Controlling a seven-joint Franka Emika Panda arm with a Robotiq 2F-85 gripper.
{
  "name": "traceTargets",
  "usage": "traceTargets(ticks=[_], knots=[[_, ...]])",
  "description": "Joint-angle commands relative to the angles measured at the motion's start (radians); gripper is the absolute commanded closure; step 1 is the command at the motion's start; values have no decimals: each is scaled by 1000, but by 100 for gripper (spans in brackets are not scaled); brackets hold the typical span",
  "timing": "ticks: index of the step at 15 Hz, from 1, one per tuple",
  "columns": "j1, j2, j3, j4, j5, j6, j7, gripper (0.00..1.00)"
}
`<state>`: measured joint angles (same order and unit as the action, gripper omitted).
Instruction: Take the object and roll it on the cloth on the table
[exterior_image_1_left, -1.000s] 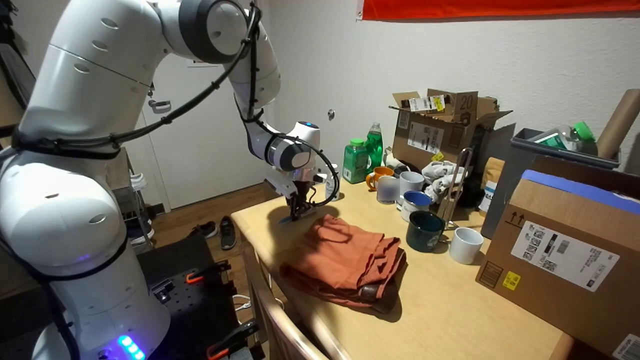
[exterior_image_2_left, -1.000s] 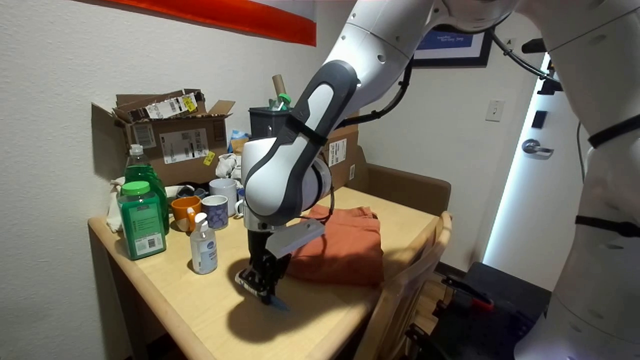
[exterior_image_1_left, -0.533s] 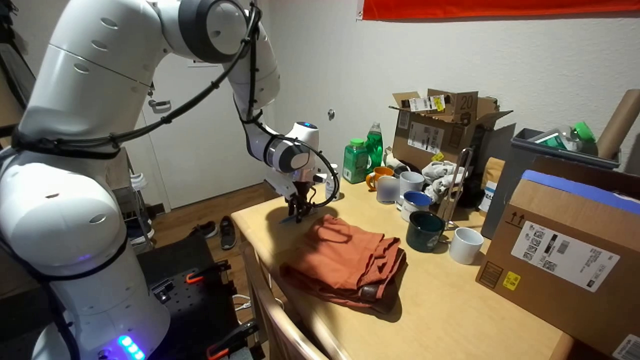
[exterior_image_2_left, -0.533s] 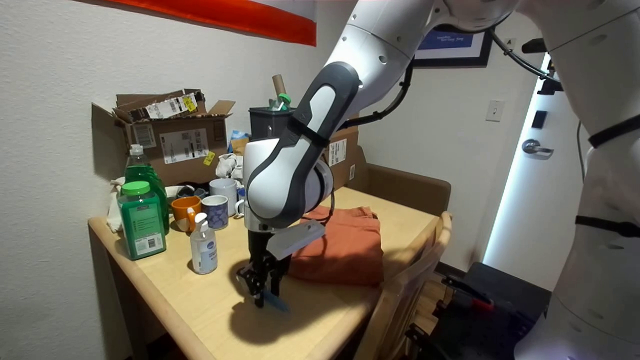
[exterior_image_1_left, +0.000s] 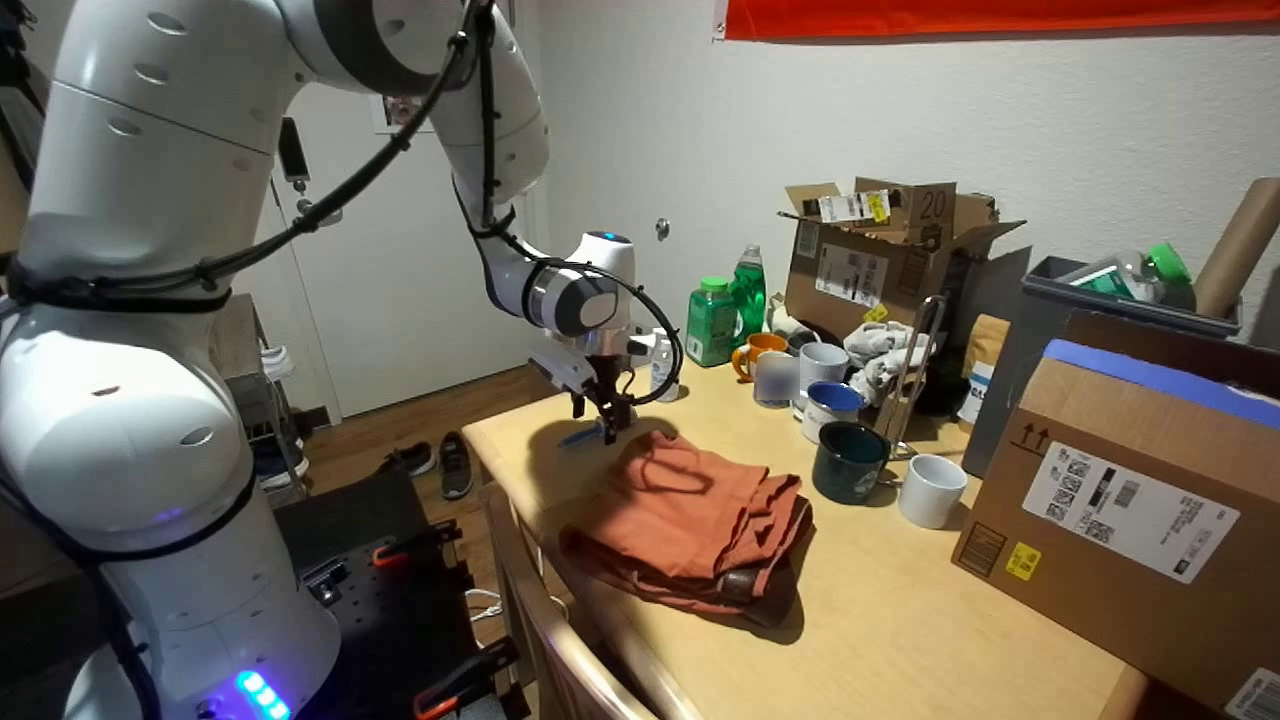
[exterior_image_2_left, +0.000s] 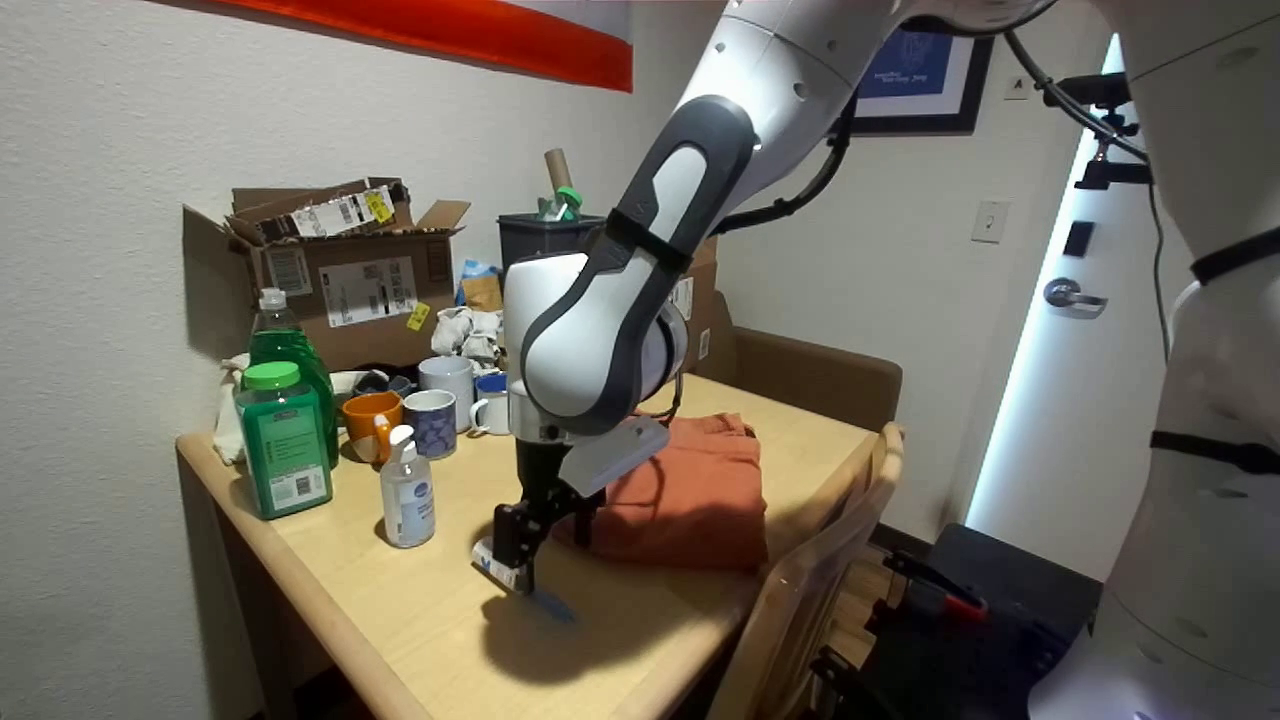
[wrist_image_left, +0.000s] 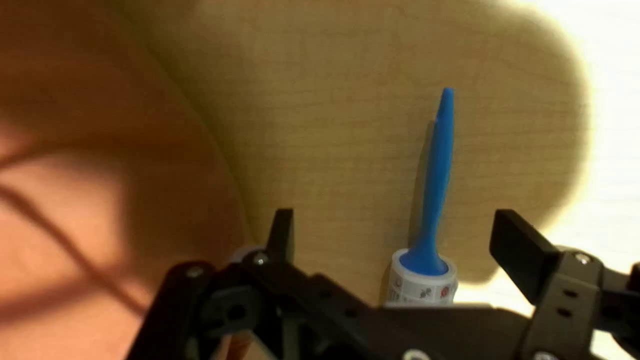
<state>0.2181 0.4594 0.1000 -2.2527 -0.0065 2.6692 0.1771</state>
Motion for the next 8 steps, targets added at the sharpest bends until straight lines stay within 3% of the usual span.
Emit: traceTargets(ticks=[1,5,6,8], knots=[[-9,-145,2,-120,-10,-12,-23,0],[-23,-253,0,-218,-18,6,-39,0],[-15,-165,5,-138,-7,-1,-16,0],[-21,-208,6,-176,-11,-1,-18,0]])
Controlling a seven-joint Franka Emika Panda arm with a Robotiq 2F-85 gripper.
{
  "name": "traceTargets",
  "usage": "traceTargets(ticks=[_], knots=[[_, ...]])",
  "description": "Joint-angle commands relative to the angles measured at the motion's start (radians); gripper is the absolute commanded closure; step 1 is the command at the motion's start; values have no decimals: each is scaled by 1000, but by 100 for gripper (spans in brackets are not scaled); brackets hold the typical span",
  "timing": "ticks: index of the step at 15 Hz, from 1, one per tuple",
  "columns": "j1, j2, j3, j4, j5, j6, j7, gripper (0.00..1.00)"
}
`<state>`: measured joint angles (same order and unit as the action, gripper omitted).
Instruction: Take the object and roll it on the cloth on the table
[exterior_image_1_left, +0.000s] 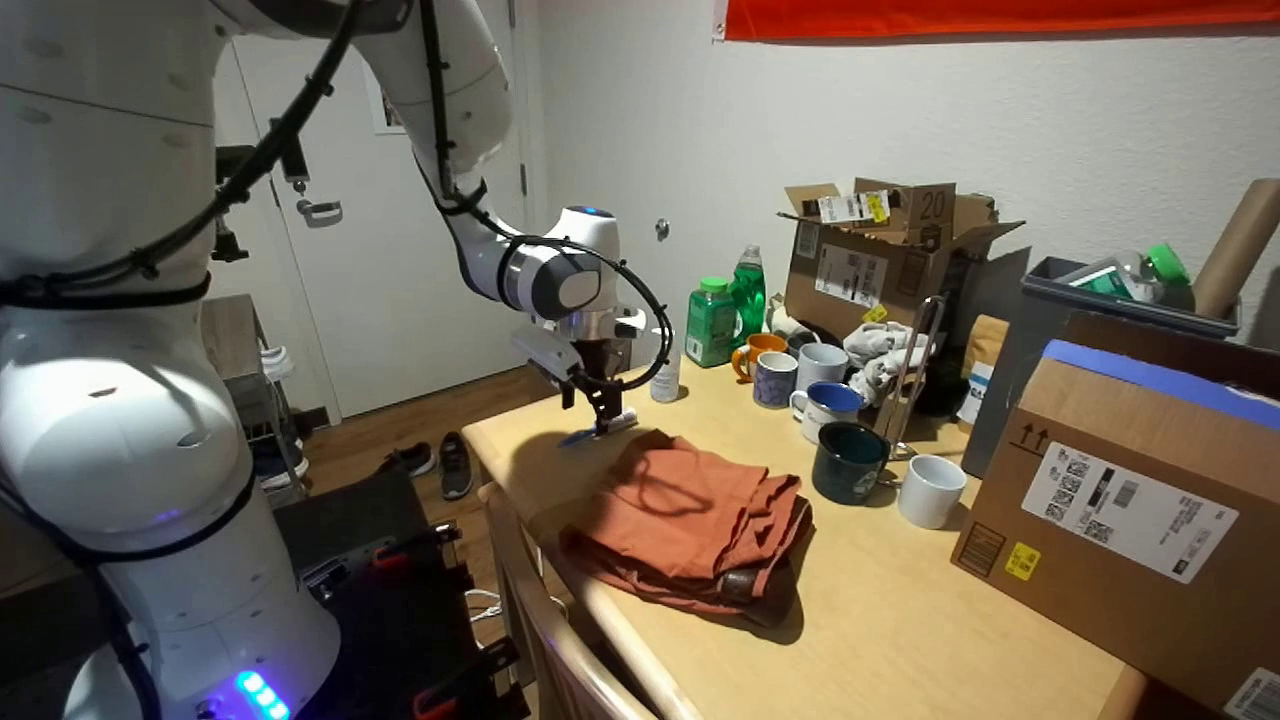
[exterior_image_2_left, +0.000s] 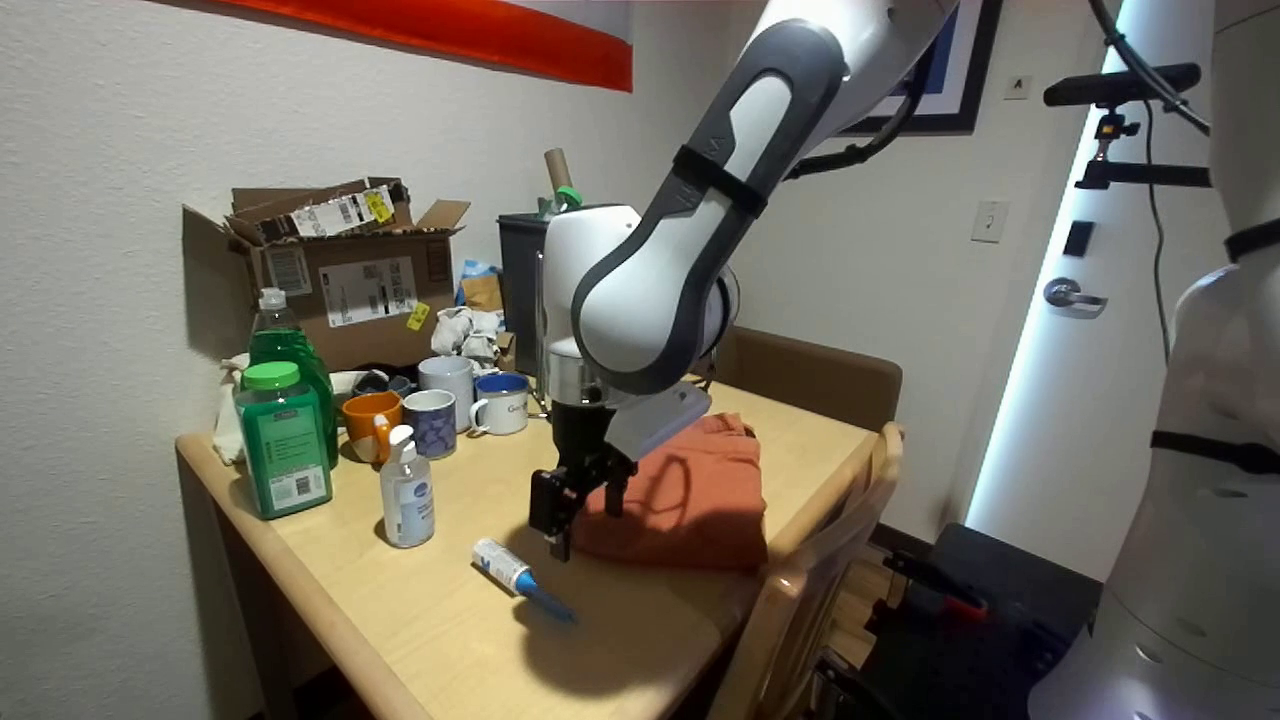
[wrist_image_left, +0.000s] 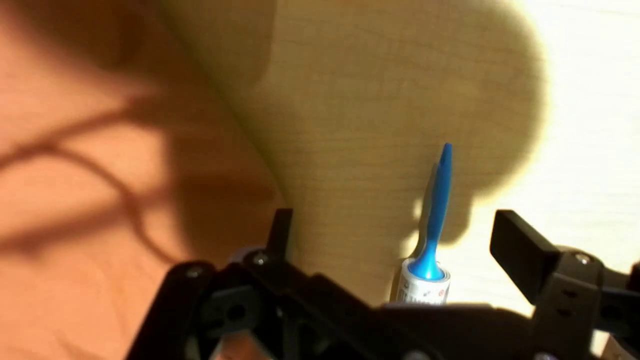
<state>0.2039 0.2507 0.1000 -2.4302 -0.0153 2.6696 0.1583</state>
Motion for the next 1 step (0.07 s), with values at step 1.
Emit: traceTargets(ticks=[1], knots=[[-8,-11,7,-9,-3,-2,1,0]])
